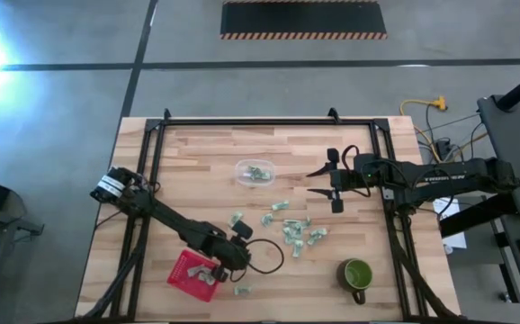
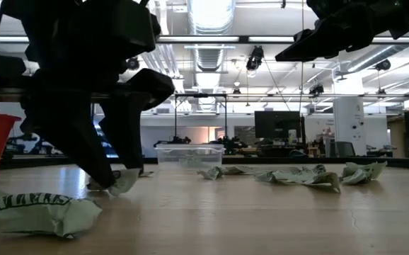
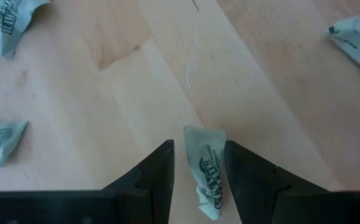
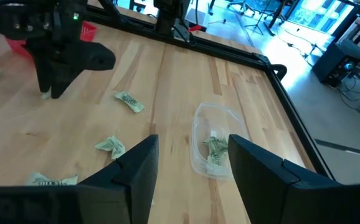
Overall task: Pick and place items into bin
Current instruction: Put the stevia packet into the orange bin
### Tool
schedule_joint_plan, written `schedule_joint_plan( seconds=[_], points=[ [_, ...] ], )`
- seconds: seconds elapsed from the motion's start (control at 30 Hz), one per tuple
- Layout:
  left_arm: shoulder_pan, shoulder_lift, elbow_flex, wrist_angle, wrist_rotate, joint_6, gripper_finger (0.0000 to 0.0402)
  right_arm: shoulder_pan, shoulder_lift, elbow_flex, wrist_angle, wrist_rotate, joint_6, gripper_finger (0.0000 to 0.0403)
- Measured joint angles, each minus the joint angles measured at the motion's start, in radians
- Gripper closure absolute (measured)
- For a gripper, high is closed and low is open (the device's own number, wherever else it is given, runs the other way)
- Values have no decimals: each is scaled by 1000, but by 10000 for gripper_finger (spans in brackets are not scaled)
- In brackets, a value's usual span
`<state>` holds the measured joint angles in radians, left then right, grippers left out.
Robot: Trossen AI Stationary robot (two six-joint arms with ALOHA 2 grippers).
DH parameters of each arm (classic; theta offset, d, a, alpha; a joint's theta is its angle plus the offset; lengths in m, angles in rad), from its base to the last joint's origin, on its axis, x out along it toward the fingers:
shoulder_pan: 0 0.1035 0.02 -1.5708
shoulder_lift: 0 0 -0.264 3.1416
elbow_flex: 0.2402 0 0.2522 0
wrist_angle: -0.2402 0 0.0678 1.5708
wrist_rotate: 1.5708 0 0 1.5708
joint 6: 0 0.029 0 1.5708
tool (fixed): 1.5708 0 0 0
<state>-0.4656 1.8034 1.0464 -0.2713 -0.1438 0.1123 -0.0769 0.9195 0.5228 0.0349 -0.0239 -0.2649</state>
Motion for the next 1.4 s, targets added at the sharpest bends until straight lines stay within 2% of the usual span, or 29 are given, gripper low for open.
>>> schedule_joint_plan(
  seconds=[0.2,0.43,0.73,0.93,1.27,1.4],
  points=[
    [0,-2,12,-2,1,-6,278,0,0,0,0,0,0,220],
    [13,-2,71,-100,5,-211,278,0,0,0,0,0,0,220],
    [14,15,128,-151,56,-313,278,0,0,0,0,0,3,220],
    [22,76,165,-195,59,-312,278,-1,1,-1,0,0,2,220],
    [39,85,179,-250,58,-309,279,-1,1,-3,1,0,0,220],
    [40,83,185,-247,59,-304,297,-1,1,-3,1,0,0,220]
  ],
)
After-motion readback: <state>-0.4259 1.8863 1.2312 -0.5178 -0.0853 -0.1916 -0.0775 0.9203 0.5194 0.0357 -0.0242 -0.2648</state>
